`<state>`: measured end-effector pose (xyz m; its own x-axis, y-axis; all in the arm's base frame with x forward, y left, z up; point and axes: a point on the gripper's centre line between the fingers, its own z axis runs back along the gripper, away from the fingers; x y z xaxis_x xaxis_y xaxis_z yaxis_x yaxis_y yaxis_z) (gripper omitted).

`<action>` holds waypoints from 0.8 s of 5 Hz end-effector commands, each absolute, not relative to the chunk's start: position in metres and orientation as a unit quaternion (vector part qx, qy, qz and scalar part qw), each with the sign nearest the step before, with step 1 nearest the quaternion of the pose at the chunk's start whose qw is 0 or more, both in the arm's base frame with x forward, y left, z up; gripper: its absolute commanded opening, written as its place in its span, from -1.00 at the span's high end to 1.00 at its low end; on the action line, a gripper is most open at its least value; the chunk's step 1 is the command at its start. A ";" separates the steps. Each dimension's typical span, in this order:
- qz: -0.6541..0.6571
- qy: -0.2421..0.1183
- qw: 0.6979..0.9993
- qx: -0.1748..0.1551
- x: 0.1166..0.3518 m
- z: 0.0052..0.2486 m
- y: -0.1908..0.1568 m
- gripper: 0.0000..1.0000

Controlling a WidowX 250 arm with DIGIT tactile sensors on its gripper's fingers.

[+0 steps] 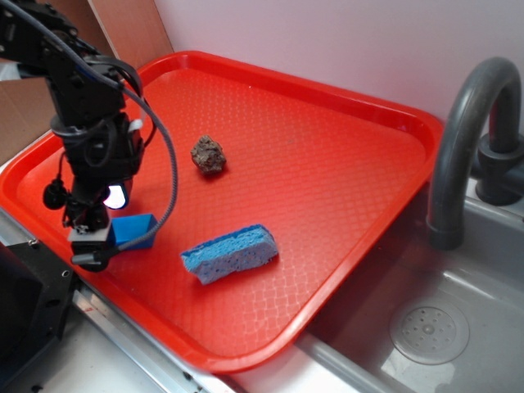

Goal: Grab the blue block.

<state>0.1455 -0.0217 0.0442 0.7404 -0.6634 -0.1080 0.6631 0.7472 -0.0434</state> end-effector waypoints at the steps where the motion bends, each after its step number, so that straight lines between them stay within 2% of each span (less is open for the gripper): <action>1: -0.385 0.074 0.920 0.018 0.144 0.030 -0.037 -1.00; 2: -0.403 0.063 0.913 0.015 0.138 0.034 -0.048 -1.00; 3: -0.416 0.070 0.907 0.025 0.131 0.031 -0.058 1.00; 4: -0.411 0.069 0.908 0.032 0.129 0.031 -0.061 1.00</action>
<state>0.1374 -0.0580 0.0314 0.6720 -0.7256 -0.1484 0.7345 0.6786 0.0079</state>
